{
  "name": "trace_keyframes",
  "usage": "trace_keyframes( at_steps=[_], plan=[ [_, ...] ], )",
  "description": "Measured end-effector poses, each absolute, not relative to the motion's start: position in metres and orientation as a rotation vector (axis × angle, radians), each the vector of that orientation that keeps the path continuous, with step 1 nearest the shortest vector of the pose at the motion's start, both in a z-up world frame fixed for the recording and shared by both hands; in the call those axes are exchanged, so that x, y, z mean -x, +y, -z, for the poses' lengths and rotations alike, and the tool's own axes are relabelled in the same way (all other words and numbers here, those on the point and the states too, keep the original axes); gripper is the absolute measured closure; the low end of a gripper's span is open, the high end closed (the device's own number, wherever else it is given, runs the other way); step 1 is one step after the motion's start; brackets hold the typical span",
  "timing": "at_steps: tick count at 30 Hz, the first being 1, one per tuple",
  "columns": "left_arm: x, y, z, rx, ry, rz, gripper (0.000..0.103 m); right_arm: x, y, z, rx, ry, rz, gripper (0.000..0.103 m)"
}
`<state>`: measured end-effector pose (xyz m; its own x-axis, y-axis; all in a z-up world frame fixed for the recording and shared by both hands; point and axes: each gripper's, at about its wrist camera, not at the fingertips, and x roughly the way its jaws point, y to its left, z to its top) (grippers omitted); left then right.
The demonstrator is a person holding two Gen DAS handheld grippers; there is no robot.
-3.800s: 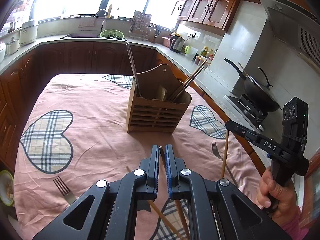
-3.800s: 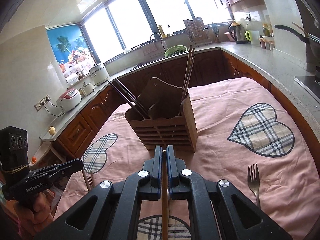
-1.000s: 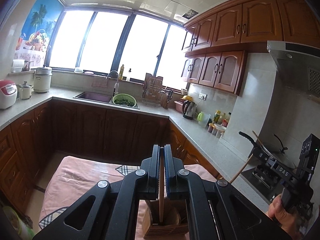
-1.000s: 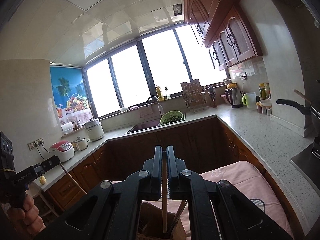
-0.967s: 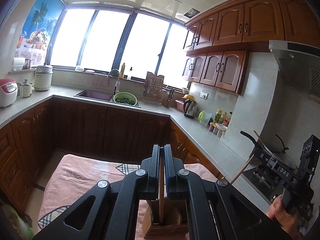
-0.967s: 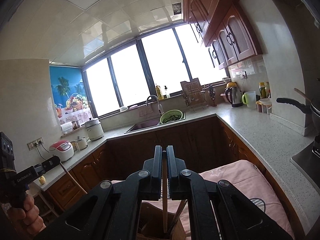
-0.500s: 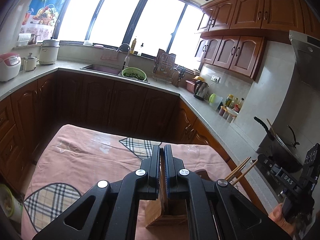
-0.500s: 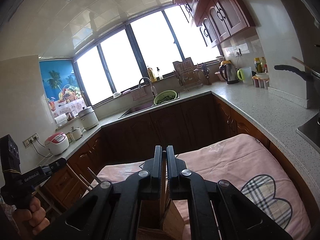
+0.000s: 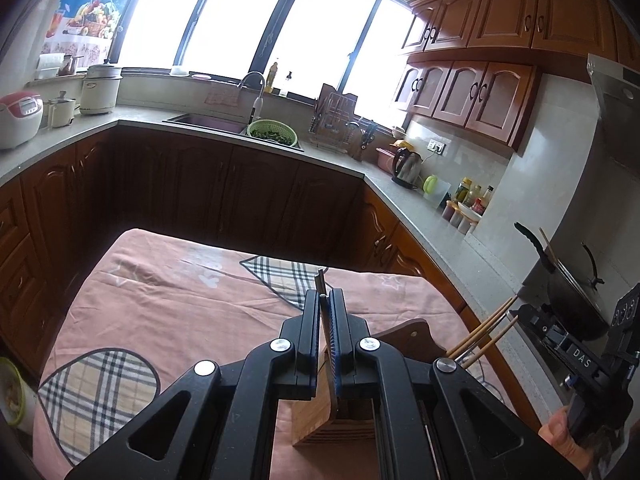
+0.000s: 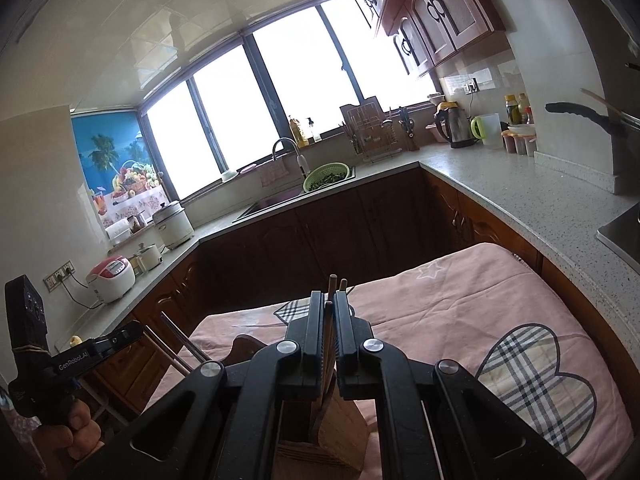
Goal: Organize utensils
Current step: 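Open the left tool over the holder while the right tool releases its chopstick there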
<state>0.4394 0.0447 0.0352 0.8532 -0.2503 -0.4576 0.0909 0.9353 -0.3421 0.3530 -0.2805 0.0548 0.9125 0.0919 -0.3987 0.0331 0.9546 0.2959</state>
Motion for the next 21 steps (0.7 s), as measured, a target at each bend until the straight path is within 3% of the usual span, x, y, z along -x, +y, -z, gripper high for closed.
trace_keyframes(
  at_steps=[8, 11, 16, 17, 18, 19, 20, 21],
  plan=[
    [-0.436, 0.046, -0.027, 0.328, 0.531, 0.198, 0.099, -0.353, -0.279, -0.055, -0.304, 0.428, -0.038, 0.098],
    [-0.435, 0.049, -0.026, 0.335, 0.528, 0.189, 0.084, -0.355, -0.277, -0.056, -0.301, 0.436, -0.053, 0.094],
    [-0.433, 0.051, -0.026, 0.342, 0.534, 0.176, 0.083, -0.353, -0.277, -0.059, -0.303, 0.424, -0.048, 0.091],
    [-0.431, 0.051, -0.026, 0.343, 0.534, 0.174, 0.081, -0.353, -0.277, -0.060, -0.303, 0.421, -0.040, 0.084],
    [-0.431, 0.050, -0.027, 0.345, 0.535, 0.172, 0.071, -0.351, -0.277, -0.060, -0.303, 0.415, -0.037, 0.075],
    [-0.430, 0.052, -0.027, 0.348, 0.533, 0.167, 0.061, -0.349, -0.278, -0.061, -0.304, 0.407, -0.036, 0.052],
    [-0.427, 0.053, -0.027, 0.352, 0.527, 0.155, 0.040, -0.346, -0.279, -0.061, -0.306, 0.393, -0.034, 0.030],
    [-0.423, 0.054, -0.028, 0.357, 0.516, 0.141, 0.027, -0.343, -0.279, -0.062, -0.310, 0.378, -0.030, 0.022]
  ],
)
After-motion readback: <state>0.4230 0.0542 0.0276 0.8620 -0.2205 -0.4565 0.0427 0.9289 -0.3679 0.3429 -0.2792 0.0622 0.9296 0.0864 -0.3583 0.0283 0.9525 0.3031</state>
